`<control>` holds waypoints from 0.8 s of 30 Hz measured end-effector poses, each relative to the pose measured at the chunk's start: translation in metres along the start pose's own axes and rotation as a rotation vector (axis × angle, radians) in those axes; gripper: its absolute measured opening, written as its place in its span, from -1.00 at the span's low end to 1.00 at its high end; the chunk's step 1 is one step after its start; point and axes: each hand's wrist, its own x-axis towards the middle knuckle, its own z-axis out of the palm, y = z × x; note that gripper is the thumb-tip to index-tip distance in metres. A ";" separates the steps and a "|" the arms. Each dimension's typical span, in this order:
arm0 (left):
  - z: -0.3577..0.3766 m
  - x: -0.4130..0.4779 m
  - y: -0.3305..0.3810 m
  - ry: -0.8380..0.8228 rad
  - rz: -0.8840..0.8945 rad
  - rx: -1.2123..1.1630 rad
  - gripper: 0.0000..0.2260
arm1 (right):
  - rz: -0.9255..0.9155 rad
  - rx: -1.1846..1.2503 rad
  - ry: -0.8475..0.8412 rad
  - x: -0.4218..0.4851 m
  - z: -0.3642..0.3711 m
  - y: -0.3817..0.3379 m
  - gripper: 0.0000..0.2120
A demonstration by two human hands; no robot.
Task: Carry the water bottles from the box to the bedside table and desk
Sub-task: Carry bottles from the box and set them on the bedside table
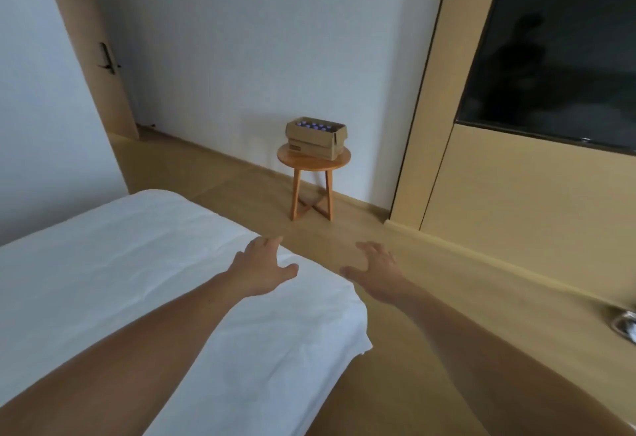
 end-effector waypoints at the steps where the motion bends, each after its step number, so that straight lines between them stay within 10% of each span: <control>1: 0.004 0.015 0.010 -0.021 0.026 0.008 -0.26 | 0.021 0.002 0.011 0.006 -0.006 0.009 -0.26; 24: 0.078 0.329 0.299 -0.139 0.293 0.136 -0.28 | 0.201 0.007 0.139 0.228 -0.190 0.262 -0.28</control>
